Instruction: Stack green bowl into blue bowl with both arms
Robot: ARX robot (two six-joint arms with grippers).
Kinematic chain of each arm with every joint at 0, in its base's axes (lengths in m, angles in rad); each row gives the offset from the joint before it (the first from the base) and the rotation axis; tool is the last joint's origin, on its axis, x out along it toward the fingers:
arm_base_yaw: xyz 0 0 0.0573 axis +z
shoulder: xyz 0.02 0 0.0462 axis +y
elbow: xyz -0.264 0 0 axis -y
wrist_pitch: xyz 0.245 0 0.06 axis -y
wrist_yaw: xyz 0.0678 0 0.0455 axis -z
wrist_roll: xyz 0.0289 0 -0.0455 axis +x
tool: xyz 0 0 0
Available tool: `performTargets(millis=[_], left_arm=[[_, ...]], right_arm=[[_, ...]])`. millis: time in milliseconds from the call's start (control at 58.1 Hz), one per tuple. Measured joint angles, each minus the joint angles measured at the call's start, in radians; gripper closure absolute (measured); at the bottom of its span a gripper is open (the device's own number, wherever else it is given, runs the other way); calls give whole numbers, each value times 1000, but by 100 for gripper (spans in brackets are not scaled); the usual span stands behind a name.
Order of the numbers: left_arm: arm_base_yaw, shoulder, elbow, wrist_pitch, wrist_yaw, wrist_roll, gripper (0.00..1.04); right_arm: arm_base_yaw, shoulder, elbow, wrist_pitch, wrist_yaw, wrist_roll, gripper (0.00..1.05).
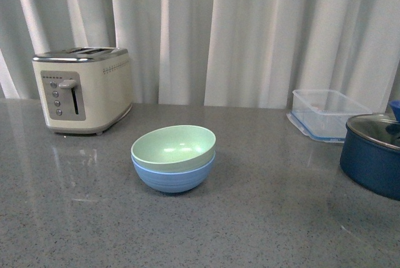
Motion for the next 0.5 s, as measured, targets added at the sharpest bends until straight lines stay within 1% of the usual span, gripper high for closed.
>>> performTargets(millis=[17, 52, 86, 103, 138, 172, 258, 275, 327, 344, 396, 430, 499], left_arm=[[0, 0, 0, 0, -1, 0, 7], [0, 0, 0, 0, -2, 0, 7], [0, 0, 0, 0, -2, 0, 7], [0, 0, 0, 0, -2, 0, 7], [0, 0, 0, 0, -1, 0, 7], [0, 0, 0, 0, -1, 0, 7], [0, 0, 0, 0, 0, 0, 7], [0, 0, 0, 0, 0, 0, 7], [0, 0, 0, 0, -1, 0, 7], [0, 0, 0, 0, -1, 0, 7], [0, 0, 0, 0, -1, 0, 7], [0, 0, 0, 0, -1, 0, 7], [0, 0, 0, 0, -1, 0, 7]], right_arm=[[0, -4, -22, 45, 4, -3, 33], [-2, -23, -98, 203, 13, -13, 40], [-2, -41, -144, 296, 13, -19, 45], [-2, -48, -157, 321, 13, -19, 47], [-2, -78, -197, 398, 13, -23, 54], [-2, -101, -220, 430, 13, -27, 59], [-2, -156, -282, 455, 15, -31, 75], [-2, -161, -290, 455, 15, -31, 77], [-2, -188, -332, 455, 15, -34, 88], [-2, -192, -338, 455, 14, -34, 89], [-2, -224, -372, 455, 12, -36, 100], [-2, -241, -387, 455, 12, -38, 104], [-2, -282, -418, 449, 14, -38, 104]])
